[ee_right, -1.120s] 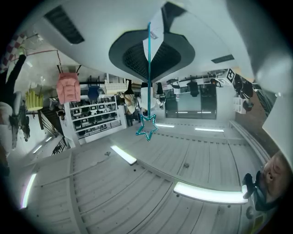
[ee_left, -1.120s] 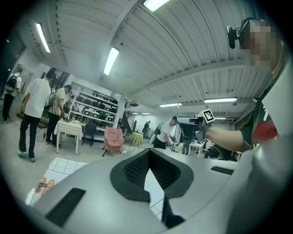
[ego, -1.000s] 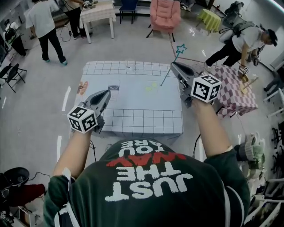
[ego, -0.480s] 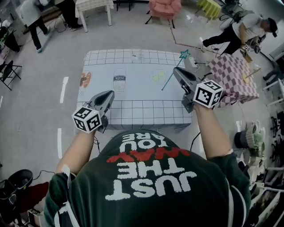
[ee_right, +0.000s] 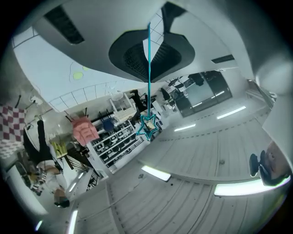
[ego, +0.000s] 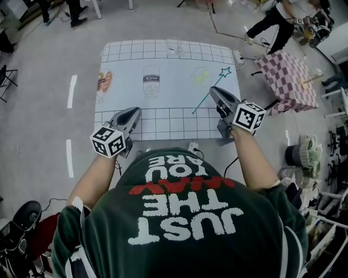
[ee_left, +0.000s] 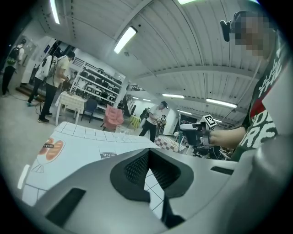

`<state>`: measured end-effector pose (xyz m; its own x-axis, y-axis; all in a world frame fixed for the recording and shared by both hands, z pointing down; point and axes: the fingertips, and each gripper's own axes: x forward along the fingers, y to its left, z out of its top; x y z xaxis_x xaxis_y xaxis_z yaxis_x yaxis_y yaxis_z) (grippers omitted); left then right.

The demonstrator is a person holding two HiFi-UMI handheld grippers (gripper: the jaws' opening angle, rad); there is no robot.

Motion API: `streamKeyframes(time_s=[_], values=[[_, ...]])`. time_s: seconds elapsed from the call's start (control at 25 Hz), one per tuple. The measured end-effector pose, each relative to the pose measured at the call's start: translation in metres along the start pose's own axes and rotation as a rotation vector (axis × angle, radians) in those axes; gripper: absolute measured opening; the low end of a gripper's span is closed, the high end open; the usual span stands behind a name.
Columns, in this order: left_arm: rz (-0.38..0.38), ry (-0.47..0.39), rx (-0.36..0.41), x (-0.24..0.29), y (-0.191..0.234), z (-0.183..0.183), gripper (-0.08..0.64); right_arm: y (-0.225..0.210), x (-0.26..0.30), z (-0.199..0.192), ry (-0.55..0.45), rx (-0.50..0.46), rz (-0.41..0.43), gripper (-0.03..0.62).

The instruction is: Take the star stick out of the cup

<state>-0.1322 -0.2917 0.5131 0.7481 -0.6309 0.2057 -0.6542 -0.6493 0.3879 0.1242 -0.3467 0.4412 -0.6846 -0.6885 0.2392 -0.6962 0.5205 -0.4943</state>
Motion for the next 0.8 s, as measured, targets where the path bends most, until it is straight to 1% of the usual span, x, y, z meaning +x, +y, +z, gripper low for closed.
streamKeyframes(time_s=[0.12, 0.36, 0.48, 0.6, 0.72, 0.8], values=[[0.001, 0.017, -0.030, 0.002, 0.007, -0.016, 0.009, -0.012, 0.005, -0.022, 0.011, 0.065, -0.007, 0.043], [0.006, 0.062, -0.088, 0.010, 0.009, -0.049, 0.009, -0.032, 0.011, -0.066, 0.053, 0.165, -0.015, 0.043], [0.015, 0.080, -0.112, 0.012, 0.011, -0.064, 0.009, -0.045, 0.011, -0.091, 0.067, 0.260, -0.027, 0.043], [0.018, 0.105, -0.129, 0.014, 0.011, -0.080, 0.009, -0.059, 0.010, -0.114, 0.078, 0.348, -0.042, 0.043], [0.017, 0.139, -0.133, 0.015, 0.010, -0.095, 0.009, -0.066, 0.009, -0.131, 0.080, 0.401, -0.027, 0.043], [0.015, 0.155, -0.136, 0.016, 0.008, -0.102, 0.009, -0.074, 0.007, -0.143, 0.087, 0.437, -0.051, 0.043]])
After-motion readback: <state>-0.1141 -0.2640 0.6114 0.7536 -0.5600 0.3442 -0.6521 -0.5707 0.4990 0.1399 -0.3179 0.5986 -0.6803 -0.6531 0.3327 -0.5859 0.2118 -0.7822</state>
